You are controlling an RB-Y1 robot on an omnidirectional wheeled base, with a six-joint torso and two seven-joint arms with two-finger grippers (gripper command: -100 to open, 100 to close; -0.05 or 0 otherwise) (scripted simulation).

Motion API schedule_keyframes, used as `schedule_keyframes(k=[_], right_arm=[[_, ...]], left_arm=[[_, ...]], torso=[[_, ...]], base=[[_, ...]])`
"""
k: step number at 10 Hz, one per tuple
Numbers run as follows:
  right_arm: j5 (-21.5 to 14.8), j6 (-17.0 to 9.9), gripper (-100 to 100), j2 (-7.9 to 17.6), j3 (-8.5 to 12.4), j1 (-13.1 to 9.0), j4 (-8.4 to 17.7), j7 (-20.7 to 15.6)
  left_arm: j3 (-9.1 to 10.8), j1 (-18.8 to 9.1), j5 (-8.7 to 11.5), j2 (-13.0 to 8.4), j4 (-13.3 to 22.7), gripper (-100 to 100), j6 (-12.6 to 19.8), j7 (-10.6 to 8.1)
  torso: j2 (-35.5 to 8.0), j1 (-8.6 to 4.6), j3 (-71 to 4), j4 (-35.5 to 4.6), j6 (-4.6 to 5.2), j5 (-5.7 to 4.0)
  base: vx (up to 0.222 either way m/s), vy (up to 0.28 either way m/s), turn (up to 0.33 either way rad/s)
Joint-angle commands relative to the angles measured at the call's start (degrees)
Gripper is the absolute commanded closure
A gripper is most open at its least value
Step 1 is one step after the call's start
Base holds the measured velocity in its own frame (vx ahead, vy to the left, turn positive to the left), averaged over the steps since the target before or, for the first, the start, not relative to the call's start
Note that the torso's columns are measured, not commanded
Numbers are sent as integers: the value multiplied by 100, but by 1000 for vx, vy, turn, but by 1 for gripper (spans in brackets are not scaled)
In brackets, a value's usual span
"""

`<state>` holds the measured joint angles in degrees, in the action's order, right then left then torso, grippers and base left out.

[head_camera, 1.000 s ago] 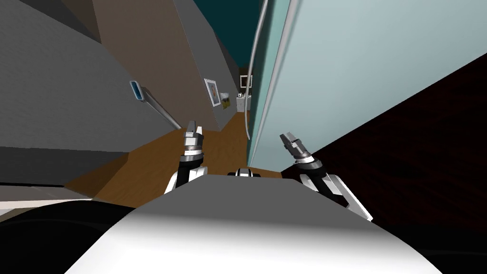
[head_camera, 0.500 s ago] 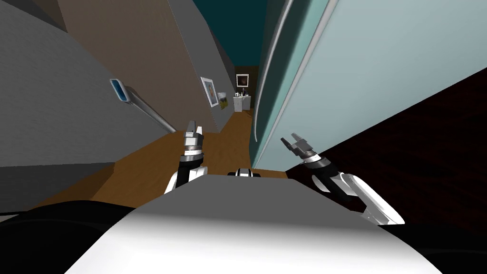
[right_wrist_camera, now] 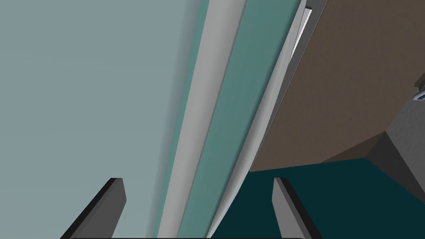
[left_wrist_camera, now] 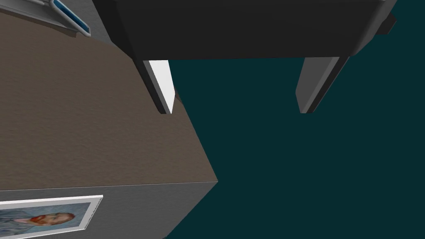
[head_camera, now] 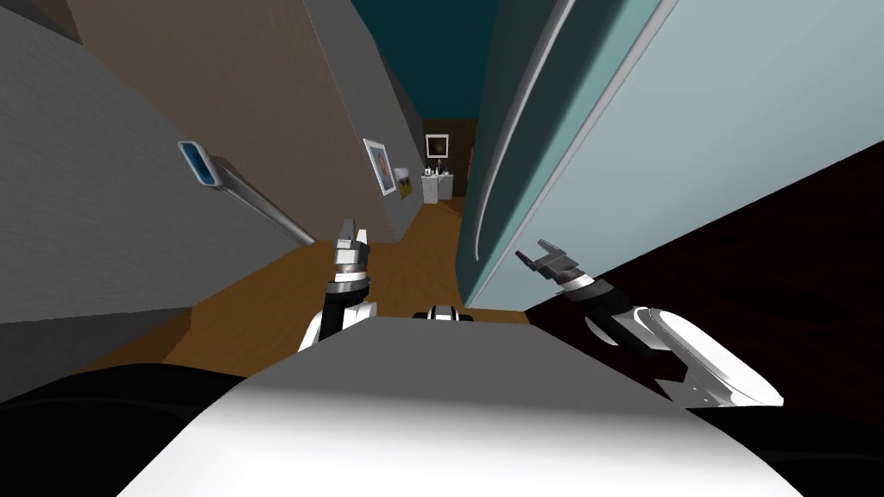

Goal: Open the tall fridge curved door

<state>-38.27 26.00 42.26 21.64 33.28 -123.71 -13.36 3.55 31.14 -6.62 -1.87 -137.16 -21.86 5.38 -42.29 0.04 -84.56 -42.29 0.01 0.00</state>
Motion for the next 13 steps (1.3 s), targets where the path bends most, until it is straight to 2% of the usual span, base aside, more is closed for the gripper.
schedule_keyframes(k=[1, 5, 9, 10, 11, 13], right_arm=[[-254, -128, -100, 436, 285, 68, 194, -107], [-565, -313, -100, 1103, 651, 70, 578, -230], [-812, -467, -100, 1669, 955, 67, 901, -328], [-812, -467, -100, 1669, 955, 67, 901, -328], [-865, -499, -100, 1786, 1018, 67, 965, -348], [-865, -499, -100, 1786, 1018, 67, 965, -348]], left_arm=[[-1, 0, 0, 1, 0, 0, 0, 0], [0, 0, 0, 0, 0, 0, 0, 0], [0, 0, 0, 0, 0, 0, 0, 0], [0, -1, 0, 0, 0, 0, 0, 0], [0, -1, 0, -1, 0, 0, 0, 0], [1, -1, 0, -1, 0, 0, 0, 0]], torso=[[9, 25, -6, 3, -1, 10], [14, -10, -12, 2, -25, 2], [67, 57, -60, -11, -69, 60], [63, 64, -60, -15, -80, 71], [69, 58, -64, -19, -90, 74], [90, 60, -80, -10, -98, 74]], base=[[77, 258, -68], [65, 256, -68], [49, 214, -61], [21, 116, -33], [25, 94, -20], [11, 40, -5]])
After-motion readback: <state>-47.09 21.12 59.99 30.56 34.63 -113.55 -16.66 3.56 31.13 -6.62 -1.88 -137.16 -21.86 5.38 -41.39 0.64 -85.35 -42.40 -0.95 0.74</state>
